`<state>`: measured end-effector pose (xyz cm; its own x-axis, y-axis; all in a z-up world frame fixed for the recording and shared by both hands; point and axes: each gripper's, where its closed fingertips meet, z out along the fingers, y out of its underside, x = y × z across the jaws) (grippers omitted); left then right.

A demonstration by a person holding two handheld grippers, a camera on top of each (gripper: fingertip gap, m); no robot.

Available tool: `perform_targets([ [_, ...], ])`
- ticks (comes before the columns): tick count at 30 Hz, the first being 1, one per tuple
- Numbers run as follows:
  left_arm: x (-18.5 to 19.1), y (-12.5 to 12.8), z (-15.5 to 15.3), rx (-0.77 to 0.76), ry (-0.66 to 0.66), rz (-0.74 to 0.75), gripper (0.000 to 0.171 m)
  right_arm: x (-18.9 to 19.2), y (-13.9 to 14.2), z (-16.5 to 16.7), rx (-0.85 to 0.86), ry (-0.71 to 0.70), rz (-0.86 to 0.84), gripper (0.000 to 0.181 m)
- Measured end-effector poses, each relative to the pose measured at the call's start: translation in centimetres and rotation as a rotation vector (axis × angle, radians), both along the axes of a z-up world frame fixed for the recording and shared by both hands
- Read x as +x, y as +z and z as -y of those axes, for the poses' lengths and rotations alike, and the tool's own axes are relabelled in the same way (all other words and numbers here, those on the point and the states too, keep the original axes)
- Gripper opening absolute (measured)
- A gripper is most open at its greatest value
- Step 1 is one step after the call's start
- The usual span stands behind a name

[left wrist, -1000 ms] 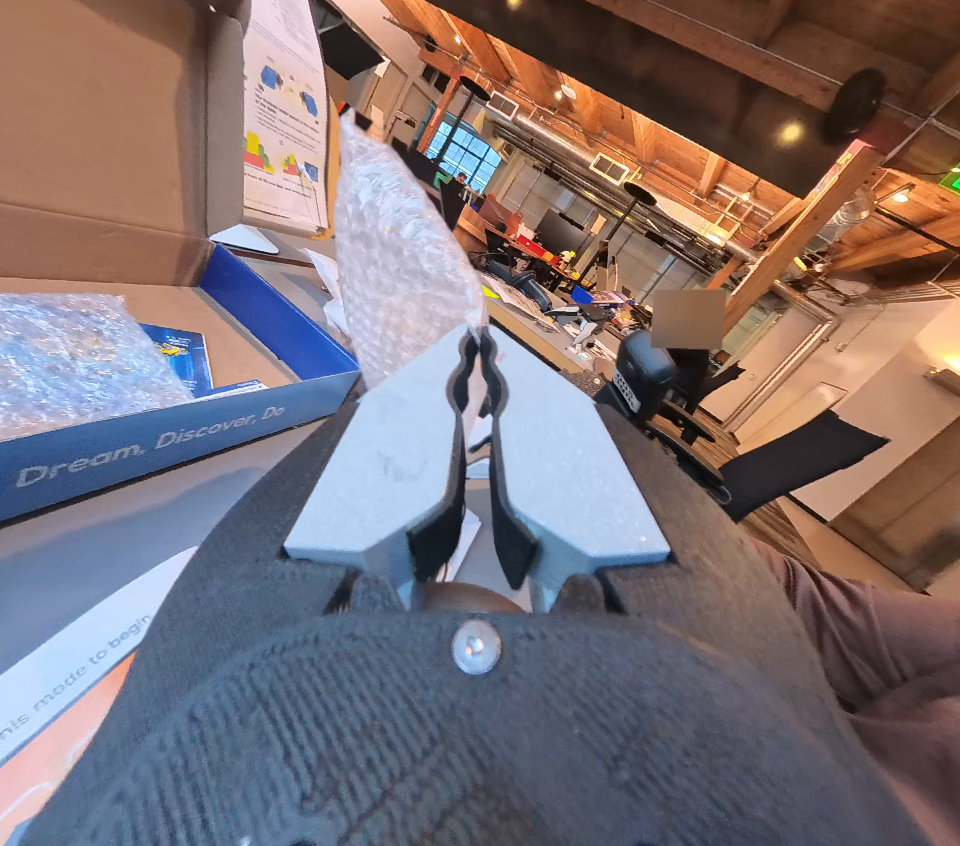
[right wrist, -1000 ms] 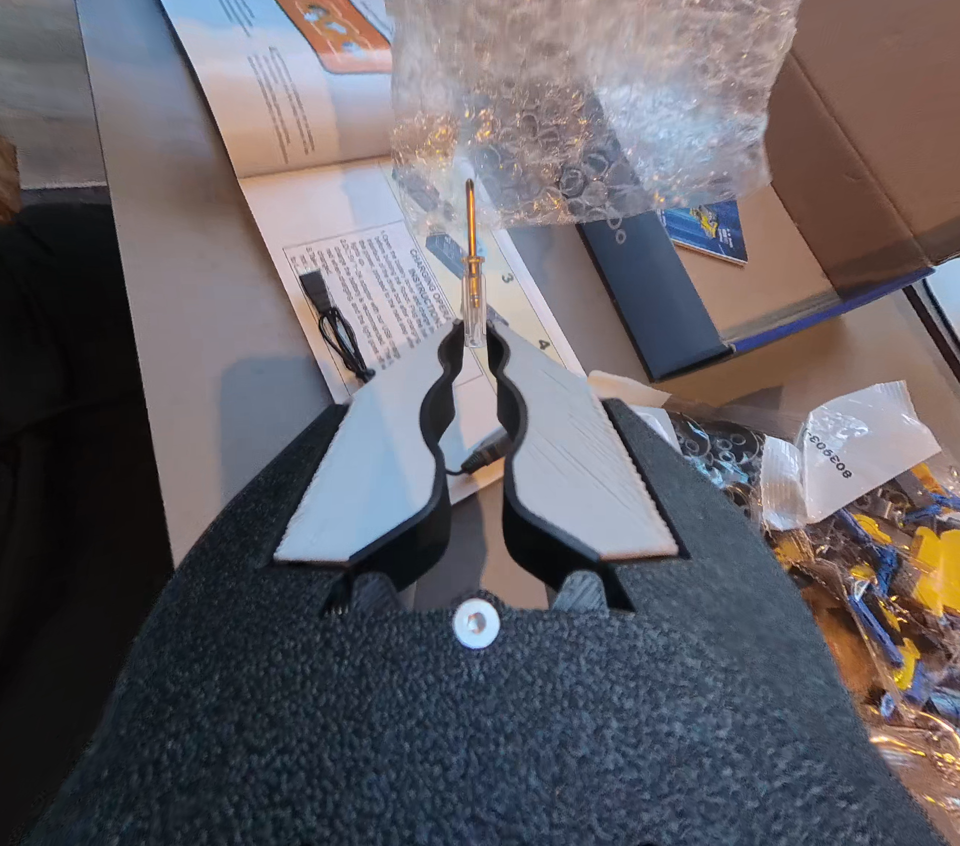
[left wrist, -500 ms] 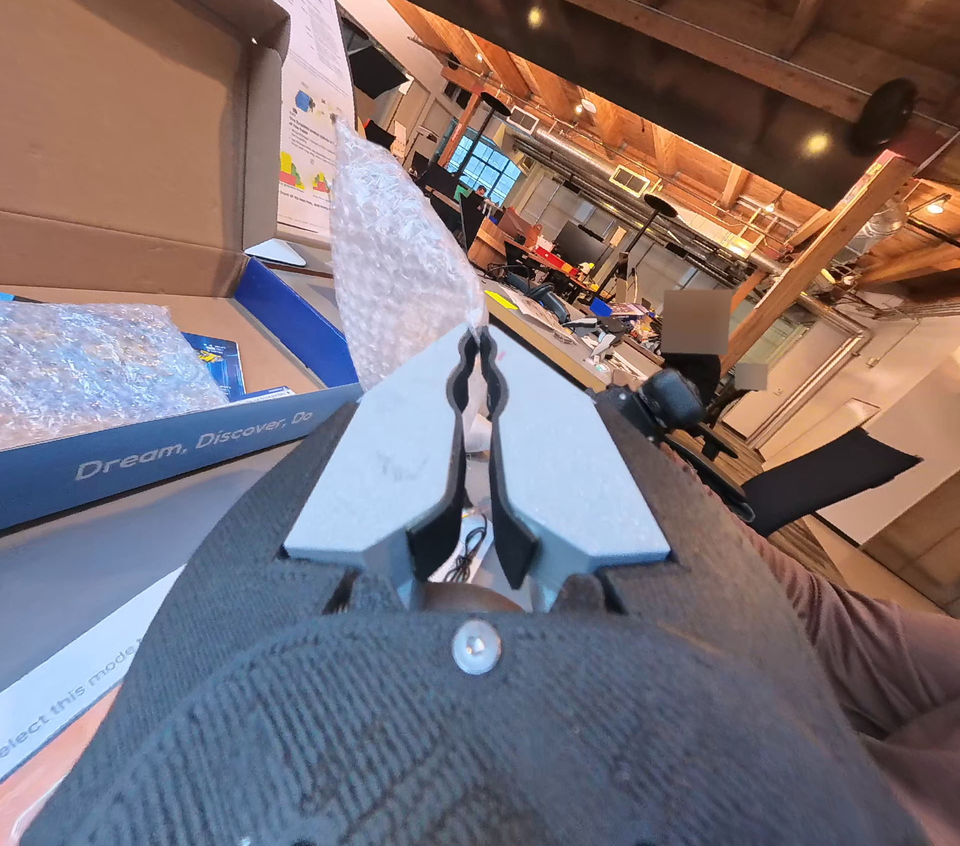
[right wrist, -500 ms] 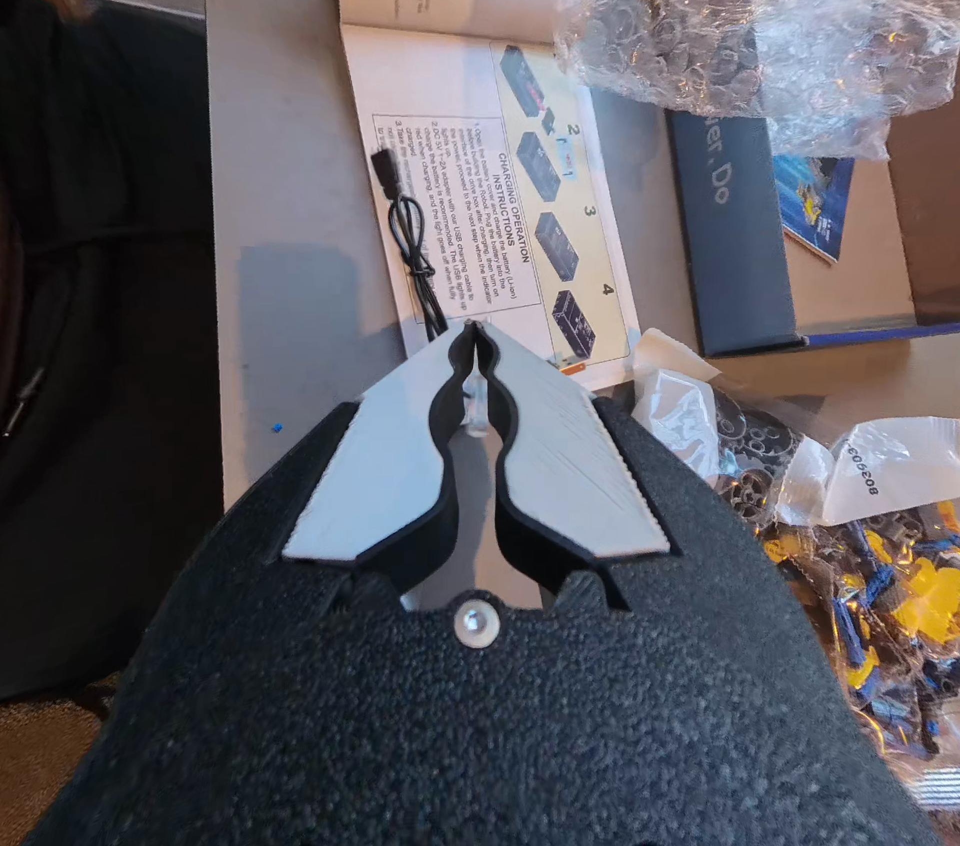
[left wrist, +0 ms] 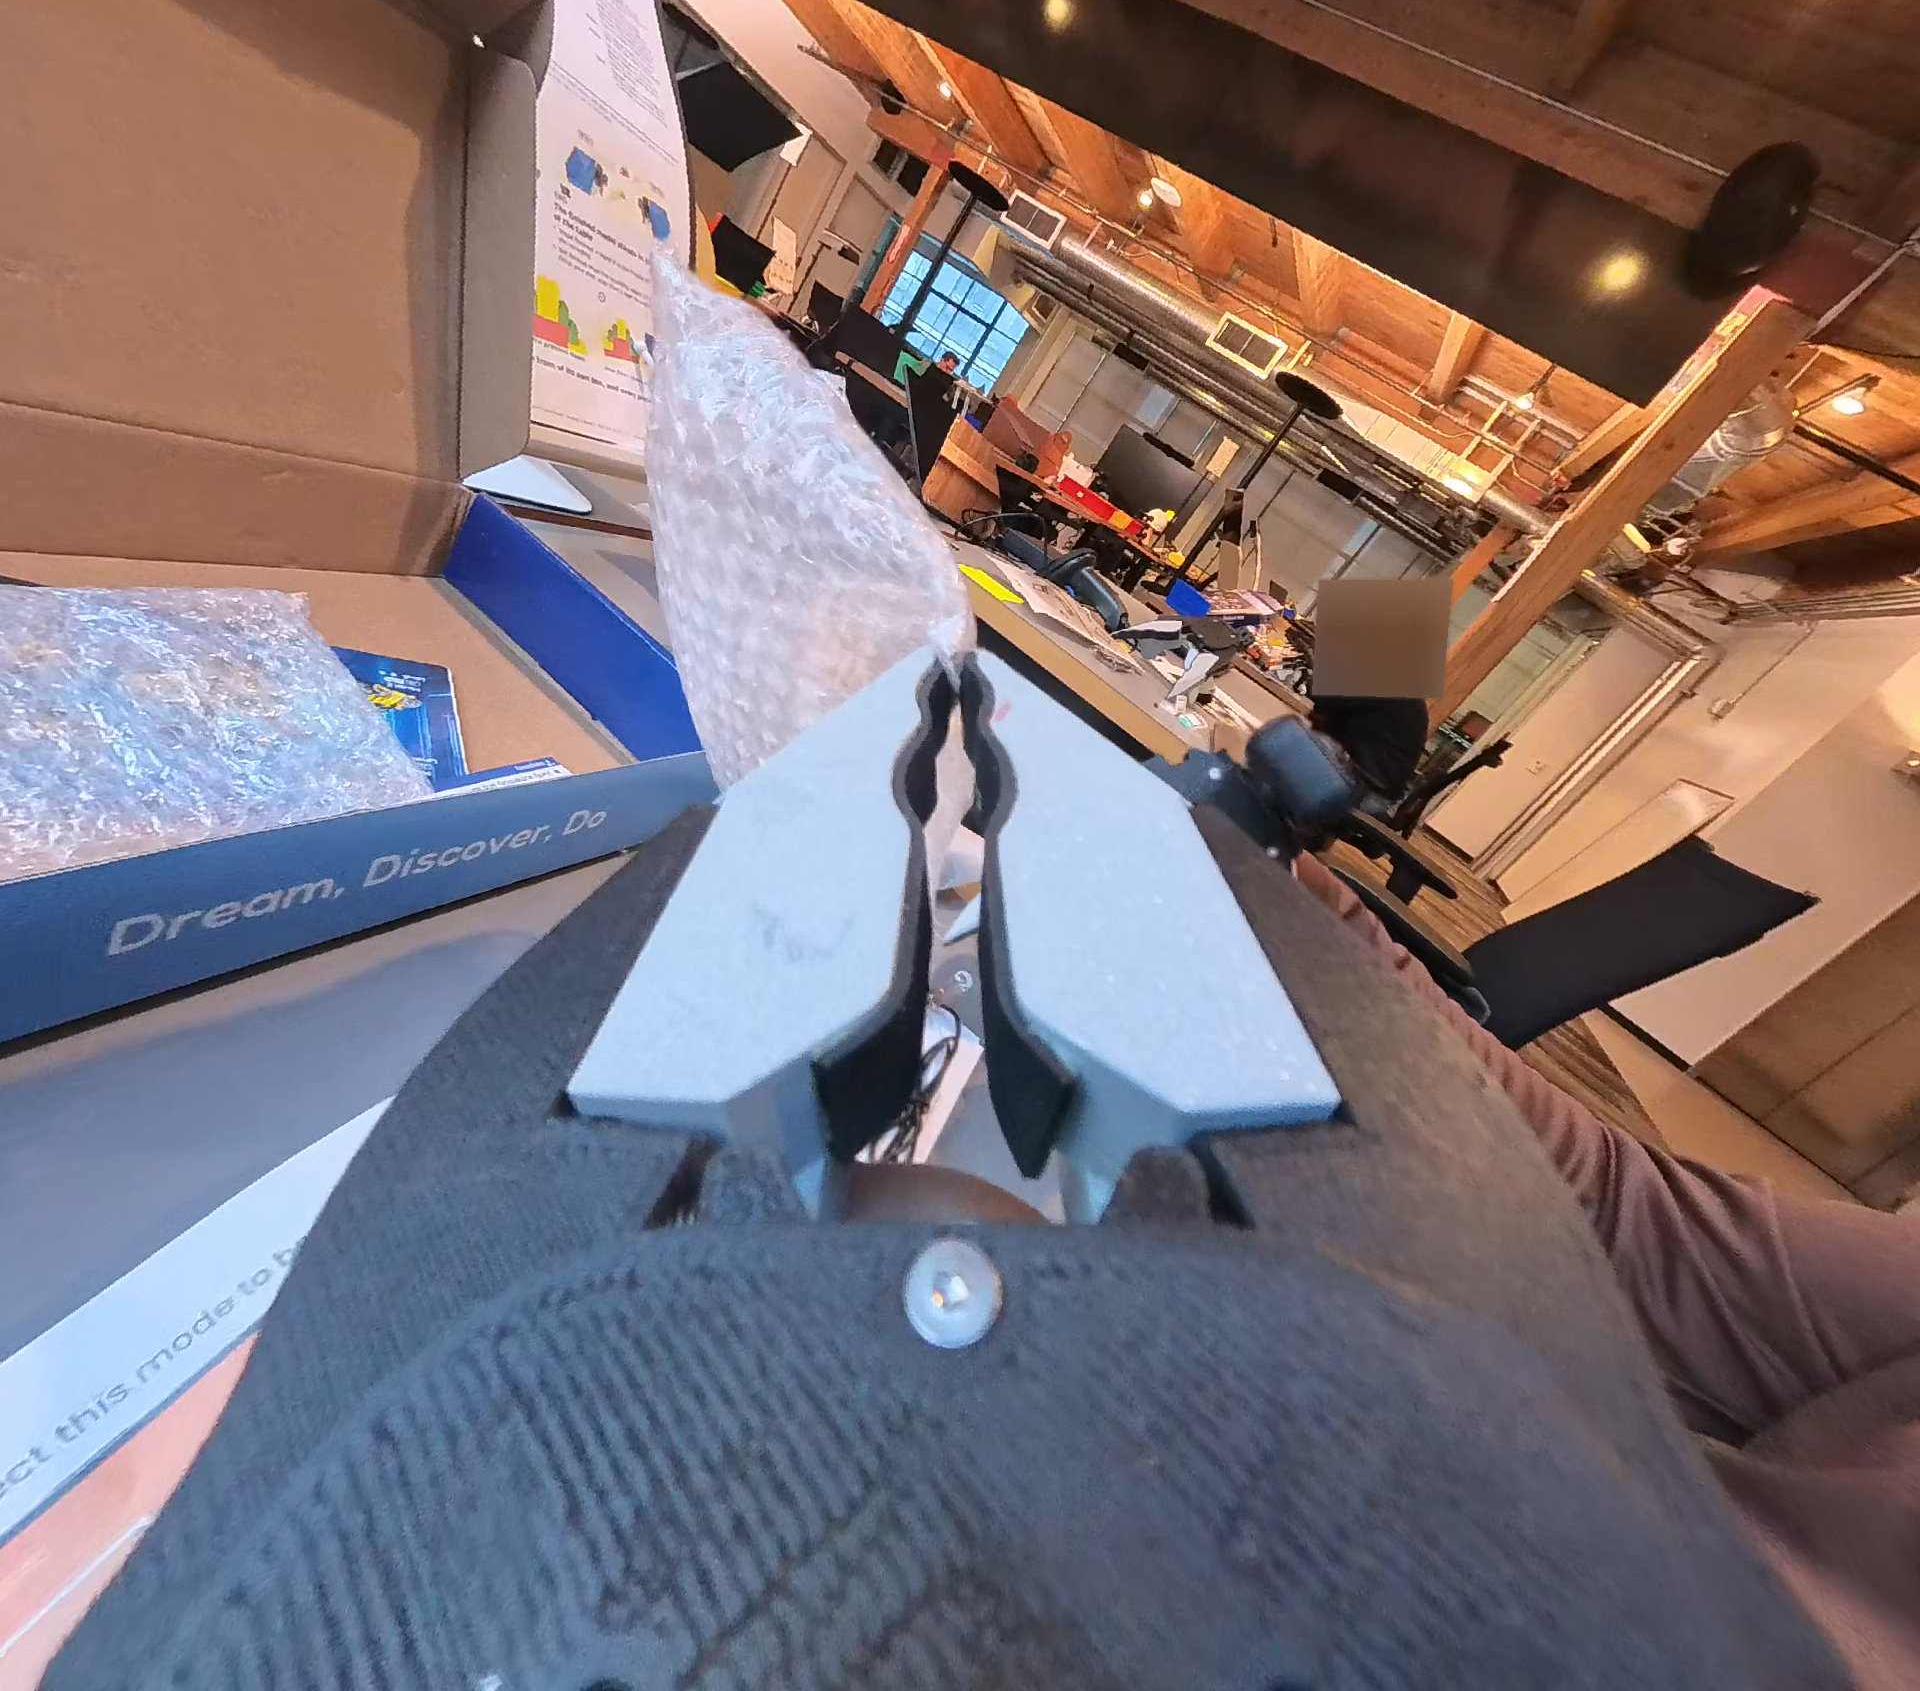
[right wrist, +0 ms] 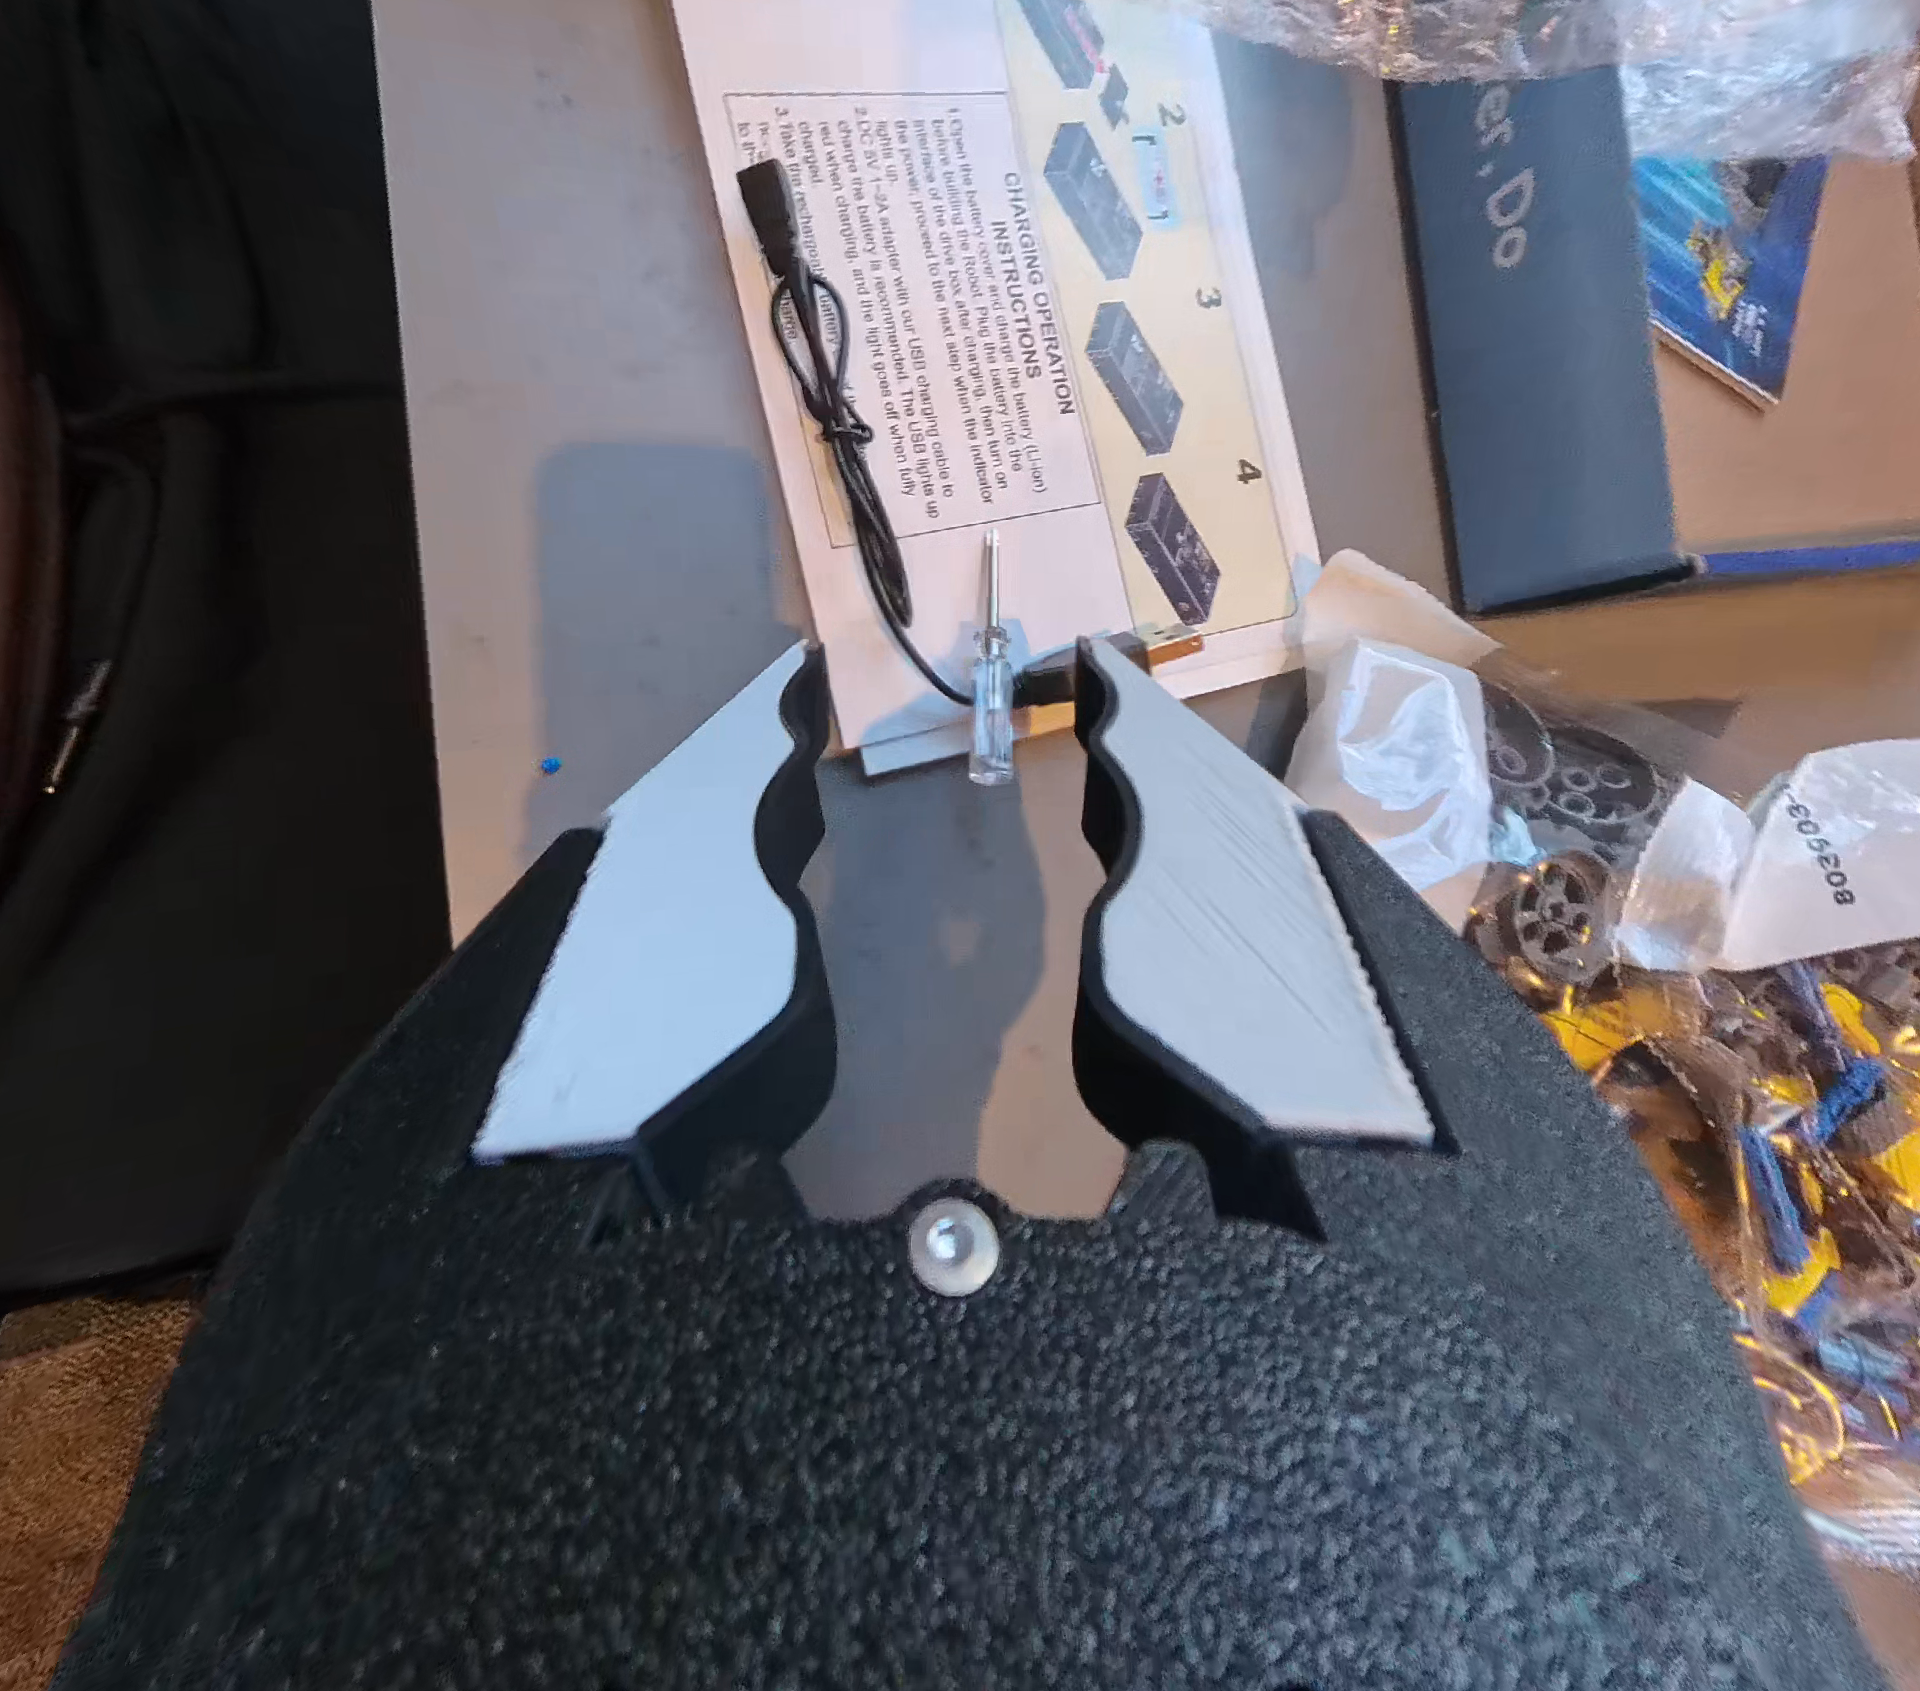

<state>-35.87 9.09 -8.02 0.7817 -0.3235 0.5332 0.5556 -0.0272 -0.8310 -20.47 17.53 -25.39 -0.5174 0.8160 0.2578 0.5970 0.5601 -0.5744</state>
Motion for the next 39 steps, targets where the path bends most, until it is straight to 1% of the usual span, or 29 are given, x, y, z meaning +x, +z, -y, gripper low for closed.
perform_targets([
  [3, 0.3, -0.2, -0.1, -0.007, -0.006, -0.006, 0.000, -0.3, -1.0, 0.1, 0.027, 0.001, 0.022, 0.047],
  [5, 0.5, -0.3, -0.2, -0.010, -0.012, -0.007, 0.000, -0.4, -1.8, 0.3, 0.008, 0.001, 0.040, 0.044],
  [6, 0.5, -0.3, -0.2, -0.012, -0.014, -0.007, 0.000, -0.4, -2.2, 0.4, -0.013, 0.000, 0.052, 0.038],
  [9, 0.7, -0.5, -0.3, -0.015, -0.019, -0.007, 0.000, -0.3, -2.7, 0.6, -0.098, -0.014, 0.076, 0.029],
  [11, 0.7, -0.5, -0.4, -0.018, -0.021, -0.007, 0.000, 0.0, -2.7, 0.6, -0.129, -0.008, 0.087, 0.014],
  [14, 0.7, -0.5, -0.4, -0.017, -0.025, -0.005, 0.000, 0.2, -2.8, 0.7, -0.146, 0.001, 0.085, 0.011],
  [16, 0.8, -0.5, -0.4, -0.018, -0.026, -0.007, 0.000, 0.3, -2.7, 0.7, -0.152, 0.002, 0.090, 0.008],
  [20, 0.9, -0.5, -0.4, -0.018, -0.030, -0.008, 0.000, 0.5, -2.2, 0.5, -0.140, 0.006, 0.076, 0.007],
  [25, 1.0, -0.6, -0.4, -0.022, -0.034, -0.009, 0.000, 0.4, 0.1, -0.3, -0.165, -0.017, 0.007, 0.007],
  [29, 1.1, -0.5, -0.4, -0.021, -0.037, -0.011, 0.000, 1.0, 3.2, -2.8, -0.156, -0.092, -0.090, 0.007],
  [33, 1.2, -0.7, -0.5, -0.026, -0.039, -0.012, 0.000, 2.7, 6.9, -7.0, -0.142, -0.228, -0.203, 0.007],
  [35, 1.3, -0.8, -0.6, -0.028, -0.040, -0.012, 0.000, 4.0, 8.9, -10.1, -0.102, -0.346, -0.269, 0.007],
  [37, 1.3, -0.8, -0.6, -0.030, -0.041, -0.014, 0.000, 5.9, 10.7, -13.8, -0.069, -0.508, -0.321, 0.007],
  [39, 1.4, -1.0, -0.7, -0.034, -0.042, -0.014, 0.000, 8.4, 11.7, -17.4, -0.072, -0.676, -0.348, 0.007],
])
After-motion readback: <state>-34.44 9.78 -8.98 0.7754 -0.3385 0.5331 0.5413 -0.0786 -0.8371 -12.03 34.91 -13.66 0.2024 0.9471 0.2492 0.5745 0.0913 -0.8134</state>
